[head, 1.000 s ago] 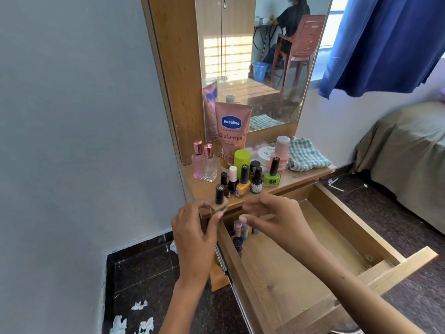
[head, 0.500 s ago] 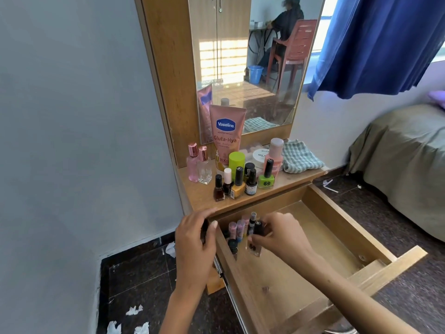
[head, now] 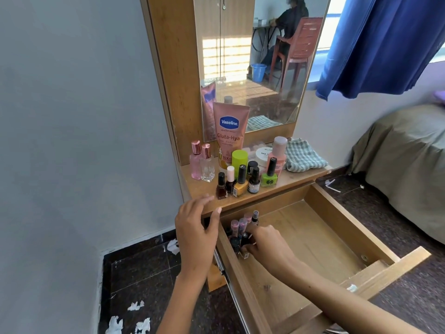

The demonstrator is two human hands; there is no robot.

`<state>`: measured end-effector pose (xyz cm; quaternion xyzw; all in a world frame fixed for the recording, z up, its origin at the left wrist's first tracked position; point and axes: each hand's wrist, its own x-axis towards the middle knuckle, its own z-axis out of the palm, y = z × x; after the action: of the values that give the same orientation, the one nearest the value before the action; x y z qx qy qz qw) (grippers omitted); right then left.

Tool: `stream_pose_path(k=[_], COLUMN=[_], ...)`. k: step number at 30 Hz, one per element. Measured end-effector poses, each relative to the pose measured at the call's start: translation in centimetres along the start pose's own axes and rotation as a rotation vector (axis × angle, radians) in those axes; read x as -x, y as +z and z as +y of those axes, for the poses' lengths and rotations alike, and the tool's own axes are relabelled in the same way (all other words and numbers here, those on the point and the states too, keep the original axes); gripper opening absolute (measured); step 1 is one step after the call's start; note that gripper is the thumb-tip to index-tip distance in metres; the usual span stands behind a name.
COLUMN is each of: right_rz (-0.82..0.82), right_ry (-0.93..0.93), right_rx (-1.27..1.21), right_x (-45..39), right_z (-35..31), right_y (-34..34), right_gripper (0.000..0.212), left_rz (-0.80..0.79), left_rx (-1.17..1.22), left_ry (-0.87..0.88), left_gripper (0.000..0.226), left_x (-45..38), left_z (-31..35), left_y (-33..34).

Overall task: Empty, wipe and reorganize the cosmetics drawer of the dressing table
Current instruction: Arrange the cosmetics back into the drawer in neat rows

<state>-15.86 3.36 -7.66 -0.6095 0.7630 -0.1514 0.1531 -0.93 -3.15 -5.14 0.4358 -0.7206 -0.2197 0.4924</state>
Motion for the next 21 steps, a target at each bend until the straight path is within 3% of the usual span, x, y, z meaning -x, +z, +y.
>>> stream_pose_path(k=[7,16,21], right_rz=[0.017,0.217,0.35], right_ry=[0.034,-0.025,-0.166], right_rx=[0.05,-0.14,-0.377], right_x=[0.1,1.4,1.9], right_z=[0.5,0.3,-1.5], right_y=[-1.0,-5.4,-6.9], right_gripper=[0.034,0.009,0.035], left_rz=[-0.055,0.013,-0.055], left_rx=[-0.087,-0.136,-0.044], left_ry=[-0.017,-0.018,0.086], left_gripper=[0.045,0.027,0.024], left_x=[-2.3,-2.3,1.4], left_z=[-0.1,0.4,0.9], left_y=[2.0,2.5,1.5])
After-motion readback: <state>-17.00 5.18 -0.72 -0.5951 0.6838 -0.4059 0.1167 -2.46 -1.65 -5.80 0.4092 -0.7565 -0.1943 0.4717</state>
